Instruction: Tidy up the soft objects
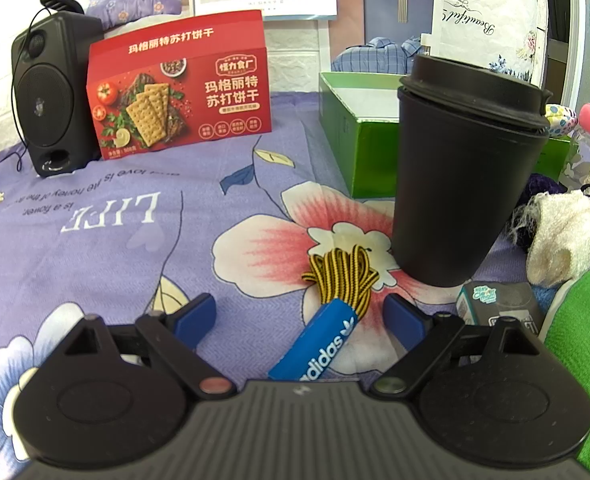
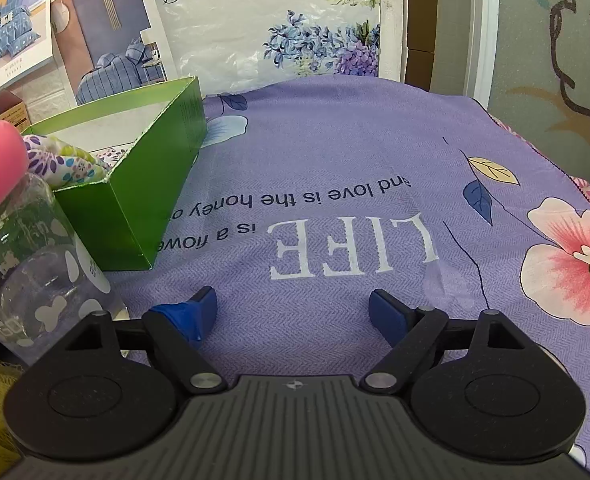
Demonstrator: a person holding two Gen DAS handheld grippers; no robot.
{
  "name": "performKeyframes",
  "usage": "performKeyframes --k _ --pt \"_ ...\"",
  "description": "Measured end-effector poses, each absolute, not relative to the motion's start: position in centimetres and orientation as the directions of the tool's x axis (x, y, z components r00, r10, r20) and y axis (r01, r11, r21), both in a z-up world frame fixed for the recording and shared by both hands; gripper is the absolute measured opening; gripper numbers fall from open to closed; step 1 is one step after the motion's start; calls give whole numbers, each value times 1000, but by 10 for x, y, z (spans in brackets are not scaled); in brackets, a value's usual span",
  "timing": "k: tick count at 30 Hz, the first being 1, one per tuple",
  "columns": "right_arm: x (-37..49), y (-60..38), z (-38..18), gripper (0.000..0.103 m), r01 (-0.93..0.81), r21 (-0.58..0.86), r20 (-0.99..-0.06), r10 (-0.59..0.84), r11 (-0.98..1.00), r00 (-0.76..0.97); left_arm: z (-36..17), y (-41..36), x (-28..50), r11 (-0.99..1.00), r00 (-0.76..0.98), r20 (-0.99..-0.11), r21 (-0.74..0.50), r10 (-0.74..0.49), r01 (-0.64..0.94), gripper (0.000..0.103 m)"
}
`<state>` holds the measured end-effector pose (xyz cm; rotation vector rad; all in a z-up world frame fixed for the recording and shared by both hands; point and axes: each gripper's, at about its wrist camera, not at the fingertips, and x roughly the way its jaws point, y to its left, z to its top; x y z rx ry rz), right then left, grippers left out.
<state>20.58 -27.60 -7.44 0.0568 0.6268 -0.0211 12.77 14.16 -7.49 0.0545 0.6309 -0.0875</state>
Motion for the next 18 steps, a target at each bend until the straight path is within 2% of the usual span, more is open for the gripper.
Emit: performKeyframes --k 18 --pt "205 -275 -76 70 34 42 -584 -3 999 812 -76 142 128 995 805 -589 21 -69 100 90"
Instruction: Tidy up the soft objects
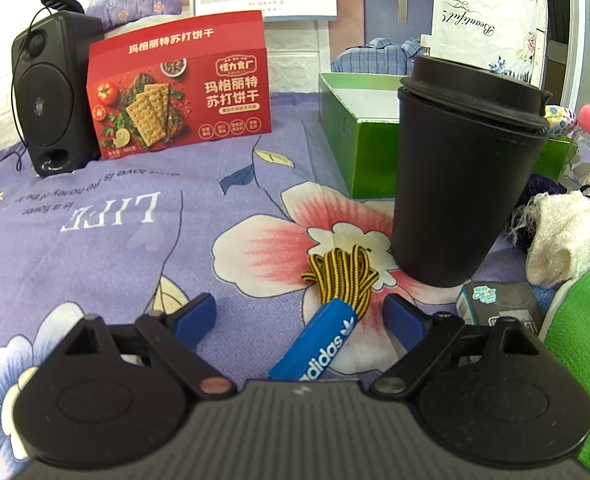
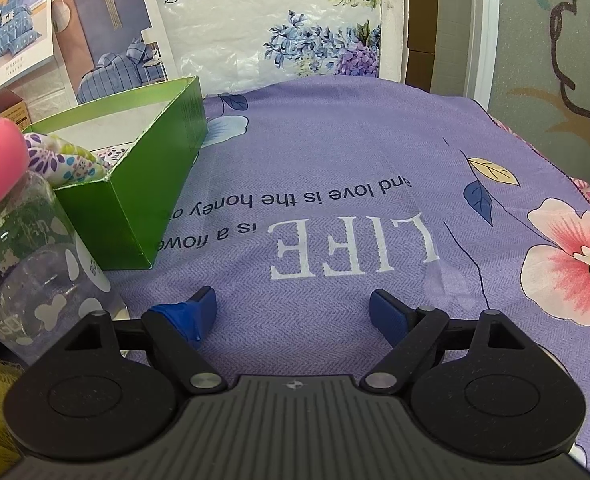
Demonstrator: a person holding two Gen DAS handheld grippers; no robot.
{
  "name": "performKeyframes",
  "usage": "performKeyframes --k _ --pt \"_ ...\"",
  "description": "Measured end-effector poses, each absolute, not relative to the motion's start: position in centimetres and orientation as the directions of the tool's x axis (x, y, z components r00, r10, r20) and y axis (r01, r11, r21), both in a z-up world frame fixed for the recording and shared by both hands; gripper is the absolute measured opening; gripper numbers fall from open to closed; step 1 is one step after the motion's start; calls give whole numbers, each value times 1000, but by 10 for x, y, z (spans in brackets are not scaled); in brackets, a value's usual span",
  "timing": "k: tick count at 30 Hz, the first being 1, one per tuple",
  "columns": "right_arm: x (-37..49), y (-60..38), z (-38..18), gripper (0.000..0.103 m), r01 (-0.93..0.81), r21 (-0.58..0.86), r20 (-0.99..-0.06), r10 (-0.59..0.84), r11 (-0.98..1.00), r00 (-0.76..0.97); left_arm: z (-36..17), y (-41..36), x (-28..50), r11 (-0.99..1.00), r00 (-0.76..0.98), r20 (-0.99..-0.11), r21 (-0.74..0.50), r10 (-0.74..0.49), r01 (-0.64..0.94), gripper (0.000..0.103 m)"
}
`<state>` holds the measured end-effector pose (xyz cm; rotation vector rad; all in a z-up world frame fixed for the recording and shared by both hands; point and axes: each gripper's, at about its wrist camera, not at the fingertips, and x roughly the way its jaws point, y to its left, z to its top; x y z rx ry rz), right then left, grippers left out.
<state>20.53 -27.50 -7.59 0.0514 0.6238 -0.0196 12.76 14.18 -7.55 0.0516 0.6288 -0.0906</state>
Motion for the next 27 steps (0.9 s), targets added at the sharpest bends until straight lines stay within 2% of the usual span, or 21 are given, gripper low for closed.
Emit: performKeyframes --k 5,7,11,14,17,20,22,25,27 --pt "205 -283 -73 70 31 87 -589 26 996 808 -75 141 128 995 806 -589 22 -68 100 90" --pt "199 -292 -62 70 81 112 -584 0 990 812 -76 140 127 994 808 -586 32 -63 100 90" --pt "136 -316 -14 70 147 211 -427 -44 966 903 -76 141 127 995 809 -584 25 -68 102 90" --pt "77 -309 7 70 118 174 -378 -44 978 925 -76 140 128 994 807 -588 36 -64 105 90" --pt "29 -292 3 70 91 174 -425 -8 981 905 -71 145 132 990 780 -618 14 -101 139 90" --pt "-7 -270 -13 70 26 210 -463 76 977 883 -63 162 127 985 758 -631 -72 -167 157 90" --pt "-19 -256 -23 70 7 226 -487 107 974 867 -55 173 114 986 770 -616 -107 -167 128 90" --pt "-23 -241 -35 70 -15 252 -511 146 968 847 -39 179 94 992 805 -580 -90 -123 87 90" --pt "-20 -235 -39 70 -28 273 -524 173 962 834 -28 189 88 981 804 -573 -181 -161 68 90"
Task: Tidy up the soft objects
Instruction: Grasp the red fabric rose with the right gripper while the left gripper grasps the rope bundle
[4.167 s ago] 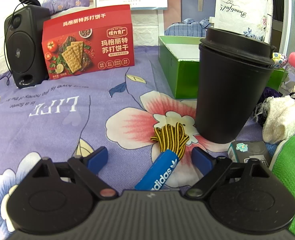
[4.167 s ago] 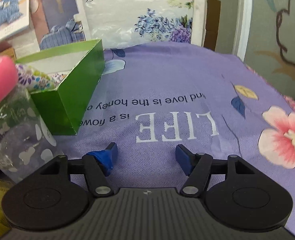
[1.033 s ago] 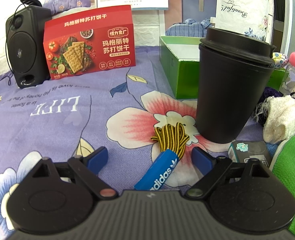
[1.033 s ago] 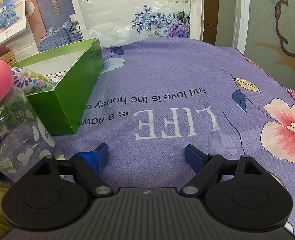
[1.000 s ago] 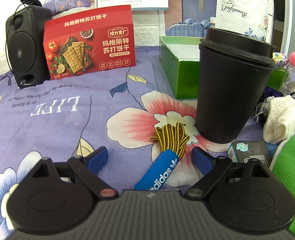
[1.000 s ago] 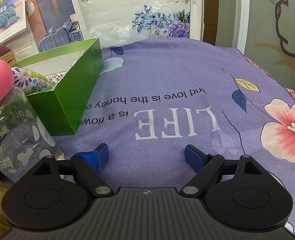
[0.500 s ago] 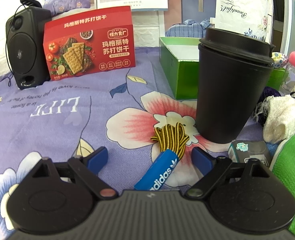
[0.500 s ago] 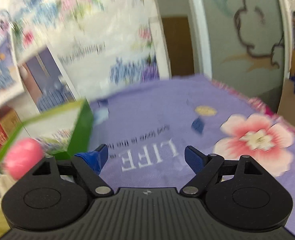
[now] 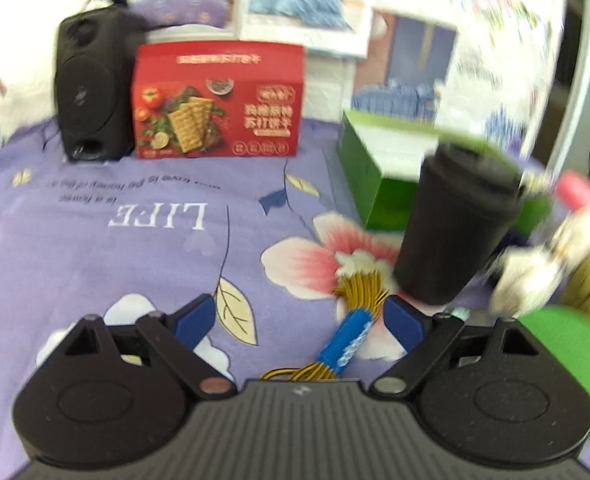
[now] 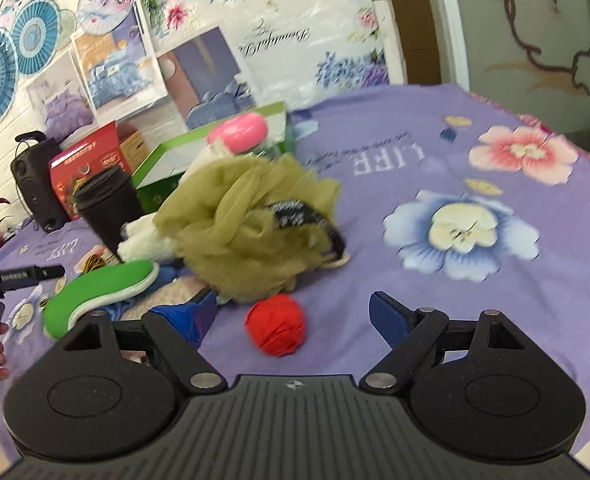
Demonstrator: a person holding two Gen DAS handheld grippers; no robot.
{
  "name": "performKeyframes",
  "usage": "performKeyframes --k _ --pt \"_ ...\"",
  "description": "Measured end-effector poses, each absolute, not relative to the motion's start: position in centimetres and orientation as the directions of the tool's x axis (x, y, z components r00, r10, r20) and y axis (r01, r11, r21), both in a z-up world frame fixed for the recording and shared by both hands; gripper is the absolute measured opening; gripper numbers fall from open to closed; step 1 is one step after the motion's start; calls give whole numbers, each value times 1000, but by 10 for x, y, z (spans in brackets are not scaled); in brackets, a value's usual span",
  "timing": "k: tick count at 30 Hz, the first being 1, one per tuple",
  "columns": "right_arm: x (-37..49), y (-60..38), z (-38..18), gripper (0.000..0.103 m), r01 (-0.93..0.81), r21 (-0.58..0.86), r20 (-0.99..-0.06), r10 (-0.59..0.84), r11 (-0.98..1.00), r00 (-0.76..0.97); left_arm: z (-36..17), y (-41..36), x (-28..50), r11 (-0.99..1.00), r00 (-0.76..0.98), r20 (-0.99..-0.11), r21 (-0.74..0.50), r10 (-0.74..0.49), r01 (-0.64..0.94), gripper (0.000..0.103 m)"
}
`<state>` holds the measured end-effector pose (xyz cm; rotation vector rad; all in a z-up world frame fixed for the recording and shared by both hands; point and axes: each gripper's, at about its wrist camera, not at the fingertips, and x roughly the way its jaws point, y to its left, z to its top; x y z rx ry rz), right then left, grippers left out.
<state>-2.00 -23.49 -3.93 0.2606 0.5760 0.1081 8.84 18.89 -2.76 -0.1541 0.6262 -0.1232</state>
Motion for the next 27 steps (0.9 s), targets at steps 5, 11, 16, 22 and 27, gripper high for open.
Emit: performKeyframes --k 5,11,16,22,27 --pt "-21 -223 -43 70 -52 230 -544 173 972 821 -17 191 99 967 743 -631 -240 -224 88 90" --pt "-23 -215 -54 70 -115 120 -597 164 986 785 -39 168 117 974 665 -719 -81 -203 210 90" --pt "5 -213 -65 70 -131 113 -601 173 985 780 -58 155 134 961 646 -749 50 -145 273 90" --pt "19 -199 -82 71 -143 -13 -610 106 990 785 -62 157 145 949 650 -735 30 -192 315 90" --pt "13 -201 -86 72 -134 -15 -582 100 991 807 -65 159 136 941 694 -688 47 -214 336 90"
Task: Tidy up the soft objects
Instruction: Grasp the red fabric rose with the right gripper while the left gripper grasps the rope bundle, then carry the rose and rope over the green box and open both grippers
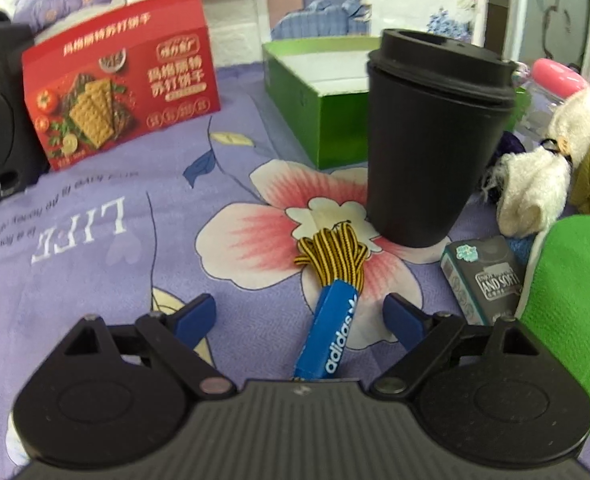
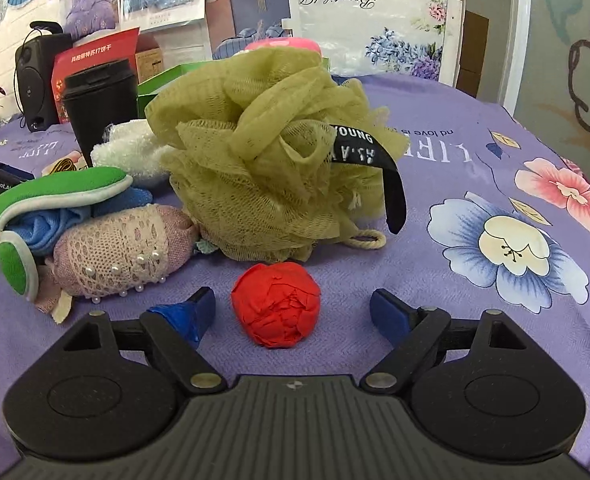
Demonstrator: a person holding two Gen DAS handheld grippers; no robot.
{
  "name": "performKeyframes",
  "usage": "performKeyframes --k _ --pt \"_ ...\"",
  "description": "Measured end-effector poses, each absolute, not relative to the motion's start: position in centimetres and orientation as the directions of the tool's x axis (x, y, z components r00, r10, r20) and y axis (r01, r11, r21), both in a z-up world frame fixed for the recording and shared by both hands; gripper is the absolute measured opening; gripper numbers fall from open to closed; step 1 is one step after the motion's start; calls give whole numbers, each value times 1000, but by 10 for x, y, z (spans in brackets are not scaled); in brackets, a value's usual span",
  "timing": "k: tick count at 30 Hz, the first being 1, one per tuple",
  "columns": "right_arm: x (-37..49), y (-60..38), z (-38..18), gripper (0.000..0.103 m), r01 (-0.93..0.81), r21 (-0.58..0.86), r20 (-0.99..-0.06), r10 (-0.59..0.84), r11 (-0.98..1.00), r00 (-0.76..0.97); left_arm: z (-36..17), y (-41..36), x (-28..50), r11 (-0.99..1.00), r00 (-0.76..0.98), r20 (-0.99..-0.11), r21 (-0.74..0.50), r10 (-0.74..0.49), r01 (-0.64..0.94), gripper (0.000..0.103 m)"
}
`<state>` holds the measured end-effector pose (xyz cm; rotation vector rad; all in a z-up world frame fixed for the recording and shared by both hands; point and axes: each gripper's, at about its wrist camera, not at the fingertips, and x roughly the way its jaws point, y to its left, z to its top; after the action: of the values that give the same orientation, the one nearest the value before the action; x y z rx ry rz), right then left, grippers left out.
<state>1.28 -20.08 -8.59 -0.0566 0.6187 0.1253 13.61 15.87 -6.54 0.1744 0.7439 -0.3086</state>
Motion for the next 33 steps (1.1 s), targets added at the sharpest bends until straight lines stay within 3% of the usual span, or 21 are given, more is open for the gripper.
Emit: performKeyframes --k 17,19,20,22,23,24,27,33 --pt "21 -192 -79 73 -152 -70 -624 75 986 778 -55 159 118 937 620 -752 9 -223 348 87" --pt "20 -197 -76 71 -160 -19 -625 113 987 772 -53 159 116 934 610 -758 -1 -233 356 79" --pt "19 -202 -77 65 -170 24 -608 149 985 780 -51 159 115 932 603 -761 -7 -239 361 70" --pt "19 -209 -78 36 -154 31 -597 142 988 790 -46 157 113 928 588 -771 -10 -244 371 48" --pt "17 -212 -76 25 -154 32 -591 143 988 794 -43 156 112 927 572 -779 -30 -256 373 26" --pt "16 -216 -73 25 -158 69 -590 168 985 790 -39 158 112 927 555 -785 -66 -276 369 11" --pt "10 -216 -69 25 -173 44 -592 165 984 789 -32 164 112 933 533 -786 -150 -313 327 11" --pt "-14 -219 -32 25 -238 156 -511 285 959 811 3 172 100 910 561 -720 -272 -408 312 11"
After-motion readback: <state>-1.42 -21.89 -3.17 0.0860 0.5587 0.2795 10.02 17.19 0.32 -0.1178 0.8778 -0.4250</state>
